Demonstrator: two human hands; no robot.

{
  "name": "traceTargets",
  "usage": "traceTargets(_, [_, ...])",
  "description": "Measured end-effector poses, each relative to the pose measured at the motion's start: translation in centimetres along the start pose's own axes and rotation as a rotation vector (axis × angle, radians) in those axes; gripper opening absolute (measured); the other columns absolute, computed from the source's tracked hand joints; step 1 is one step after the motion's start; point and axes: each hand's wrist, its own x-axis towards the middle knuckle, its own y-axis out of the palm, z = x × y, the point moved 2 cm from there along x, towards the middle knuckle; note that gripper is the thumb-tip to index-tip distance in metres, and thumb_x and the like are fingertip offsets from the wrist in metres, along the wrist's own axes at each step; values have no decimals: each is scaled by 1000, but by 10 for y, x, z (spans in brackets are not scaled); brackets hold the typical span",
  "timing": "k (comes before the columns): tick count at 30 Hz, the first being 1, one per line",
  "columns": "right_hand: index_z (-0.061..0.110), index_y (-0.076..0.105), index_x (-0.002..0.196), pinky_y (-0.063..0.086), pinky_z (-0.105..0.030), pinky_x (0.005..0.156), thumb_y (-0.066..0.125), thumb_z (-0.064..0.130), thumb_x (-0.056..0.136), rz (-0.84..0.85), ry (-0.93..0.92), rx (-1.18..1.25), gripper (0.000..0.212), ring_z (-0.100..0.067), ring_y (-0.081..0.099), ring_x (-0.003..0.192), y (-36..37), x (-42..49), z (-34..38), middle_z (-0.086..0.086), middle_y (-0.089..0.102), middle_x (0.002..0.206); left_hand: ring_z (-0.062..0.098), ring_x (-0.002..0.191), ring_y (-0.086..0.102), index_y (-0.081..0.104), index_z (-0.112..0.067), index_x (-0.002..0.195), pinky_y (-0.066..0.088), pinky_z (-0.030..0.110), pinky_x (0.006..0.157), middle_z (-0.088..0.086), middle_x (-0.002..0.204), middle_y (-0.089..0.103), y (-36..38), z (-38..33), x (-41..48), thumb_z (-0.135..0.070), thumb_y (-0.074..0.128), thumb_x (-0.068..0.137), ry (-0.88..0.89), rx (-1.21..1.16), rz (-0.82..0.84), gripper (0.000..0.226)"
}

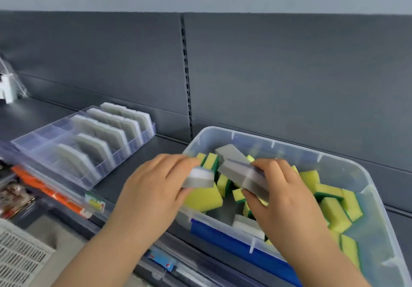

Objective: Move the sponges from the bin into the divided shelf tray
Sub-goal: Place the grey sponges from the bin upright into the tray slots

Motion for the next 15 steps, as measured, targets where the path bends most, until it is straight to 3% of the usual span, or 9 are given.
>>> traceTargets(4, [20, 51, 104, 49, -27, 61, 81, 15, 64, 15, -74, 62, 51, -23, 59, 77, 34, -7, 82, 1, 58, 93, 9, 92, 50, 59, -21, 108, 48, 26, 71, -7, 102, 64, -43, 59, -60, -22, 85, 59, -108, -15, -38, 56])
traceTargets(8, [20, 54, 106, 48, -23, 68, 82, 15, 63, 35, -125, 64, 52, -20, 59, 81, 82, -20, 172, 3, 59, 96, 11, 93, 51, 64, -18, 110, 51, 28, 73, -4, 107, 61, -80, 139, -128, -21, 83, 62, -192, -13, -34, 52])
traceTargets(12, [20, 55, 111, 46, -22, 69, 83, 18, 63, 93, -105, 64, 55, -20, 60, 84, 127, -25, 239, 5, 61, 97, 15, 93, 50, 67, -12, 105, 38, 26, 80, 1, 98, 65, -110, 206, -180, -19, 86, 57, -185, 42, -19, 52])
traceTargets(15, [20, 53, 116, 45, -23, 69, 81, 20, 67, 99, -89, 69, 57, -17, 55, 87, 145, -20, 272, 7, 60, 97, 14, 93, 49, 69, -11, 102, 36, 25, 81, 0, 94, 67, -128, 241, -202, -23, 85, 56, -212, 43, -29, 50])
